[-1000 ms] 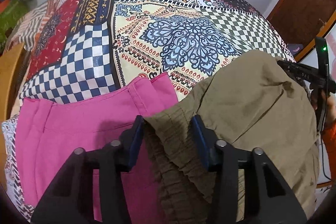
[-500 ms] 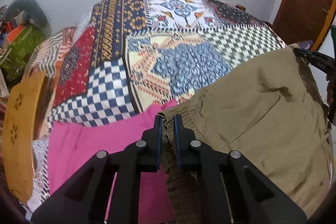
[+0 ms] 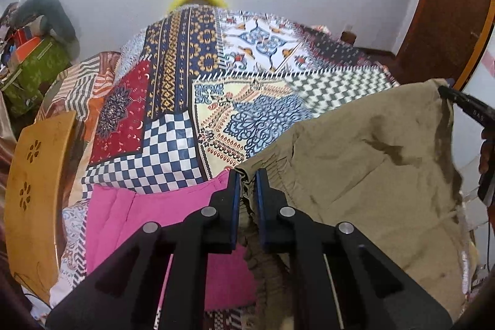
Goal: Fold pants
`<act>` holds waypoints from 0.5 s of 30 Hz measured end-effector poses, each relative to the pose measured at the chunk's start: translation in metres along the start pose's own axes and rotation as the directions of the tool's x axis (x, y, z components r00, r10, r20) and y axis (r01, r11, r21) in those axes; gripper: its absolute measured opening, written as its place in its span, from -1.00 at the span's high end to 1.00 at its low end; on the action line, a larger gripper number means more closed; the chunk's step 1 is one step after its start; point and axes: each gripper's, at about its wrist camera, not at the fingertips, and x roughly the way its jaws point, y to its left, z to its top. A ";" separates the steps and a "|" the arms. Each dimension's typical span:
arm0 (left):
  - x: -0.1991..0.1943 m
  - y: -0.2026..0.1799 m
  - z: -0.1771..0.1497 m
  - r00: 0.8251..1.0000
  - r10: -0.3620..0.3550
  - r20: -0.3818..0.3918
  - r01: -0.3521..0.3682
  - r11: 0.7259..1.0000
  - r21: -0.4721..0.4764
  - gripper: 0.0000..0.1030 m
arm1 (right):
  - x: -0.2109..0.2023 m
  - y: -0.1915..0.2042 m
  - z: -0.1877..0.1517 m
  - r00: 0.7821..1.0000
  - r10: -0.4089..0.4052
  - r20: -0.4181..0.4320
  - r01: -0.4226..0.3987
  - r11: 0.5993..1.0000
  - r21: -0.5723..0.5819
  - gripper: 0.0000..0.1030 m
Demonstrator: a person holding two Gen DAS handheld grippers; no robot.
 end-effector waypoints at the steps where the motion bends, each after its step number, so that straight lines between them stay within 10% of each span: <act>1: -0.008 -0.001 -0.001 1.000 -0.002 0.008 0.002 1.000 0.002 0.82 | -0.009 0.001 0.000 1.000 0.003 0.009 -0.003 1.000 0.002 0.79; 15: -0.099 -0.026 -0.023 0.997 -0.028 0.071 0.026 0.999 0.040 0.83 | -0.107 0.014 -0.013 0.995 0.012 0.103 -0.014 1.000 0.018 0.80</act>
